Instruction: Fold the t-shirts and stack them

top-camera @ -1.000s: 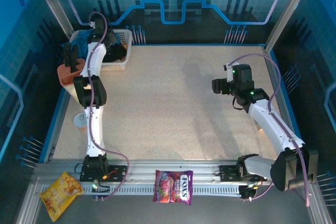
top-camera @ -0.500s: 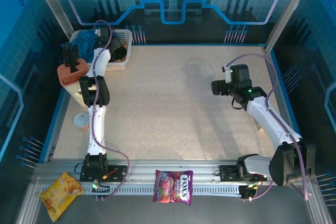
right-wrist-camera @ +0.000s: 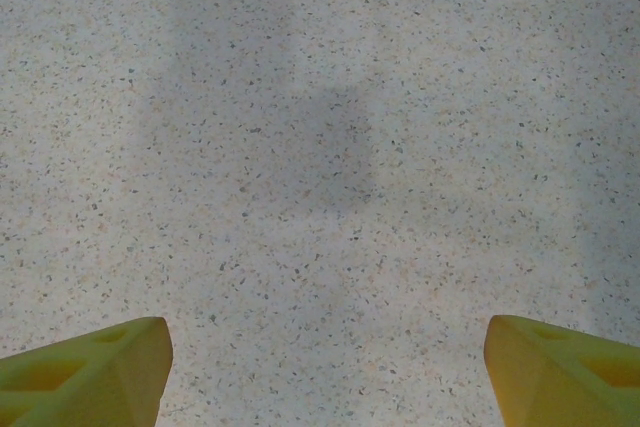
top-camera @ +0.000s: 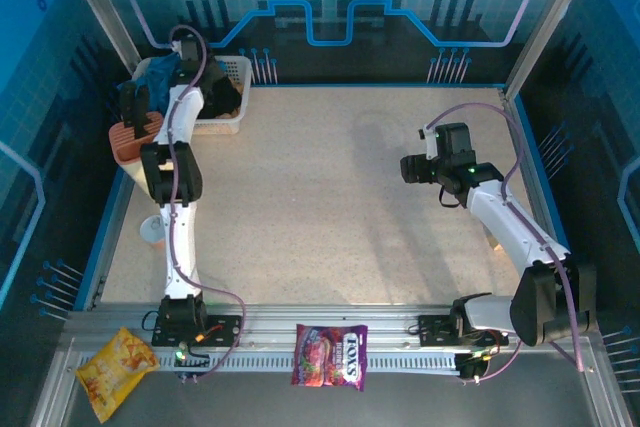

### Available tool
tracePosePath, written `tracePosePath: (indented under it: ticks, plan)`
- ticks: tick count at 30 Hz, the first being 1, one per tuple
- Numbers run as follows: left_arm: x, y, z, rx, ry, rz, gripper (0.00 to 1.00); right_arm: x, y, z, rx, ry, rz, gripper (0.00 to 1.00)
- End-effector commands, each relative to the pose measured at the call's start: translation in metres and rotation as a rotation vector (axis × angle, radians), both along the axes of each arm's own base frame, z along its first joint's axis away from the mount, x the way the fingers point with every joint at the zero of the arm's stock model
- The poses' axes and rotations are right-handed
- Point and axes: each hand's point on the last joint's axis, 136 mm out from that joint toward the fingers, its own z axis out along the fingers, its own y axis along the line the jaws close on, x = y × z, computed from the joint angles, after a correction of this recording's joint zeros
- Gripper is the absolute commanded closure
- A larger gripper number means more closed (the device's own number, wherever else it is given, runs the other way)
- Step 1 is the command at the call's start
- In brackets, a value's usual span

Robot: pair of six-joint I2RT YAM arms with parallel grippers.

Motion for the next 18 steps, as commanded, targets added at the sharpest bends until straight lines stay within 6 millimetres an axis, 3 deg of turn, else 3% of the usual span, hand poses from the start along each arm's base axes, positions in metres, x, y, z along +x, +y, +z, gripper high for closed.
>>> tracePosePath:
  ticks: [1,5,8,12,18]
  plan:
    - [-0.025,-0.035,0.145,0.018,-0.231,-0.105,1.0,-0.002,0.011,0.015,0.036,-0.037,0.031,0.17]
    - [-0.057,-0.071,0.205,0.023,-0.286,-0.193,1.0,-0.009,0.014,0.019,0.06,-0.054,0.04,0.17]
    - [-0.083,-0.095,0.233,0.02,-0.29,-0.252,1.0,-0.014,0.014,0.024,0.071,-0.07,0.043,0.17]
    - [-0.12,-0.13,0.248,-0.02,-0.243,-0.336,1.0,-0.022,0.012,0.033,0.084,-0.108,0.041,0.16]
    - [-0.175,-0.201,0.235,-0.063,-0.176,-0.48,1.0,-0.027,0.013,0.045,0.104,-0.143,0.043,0.15]
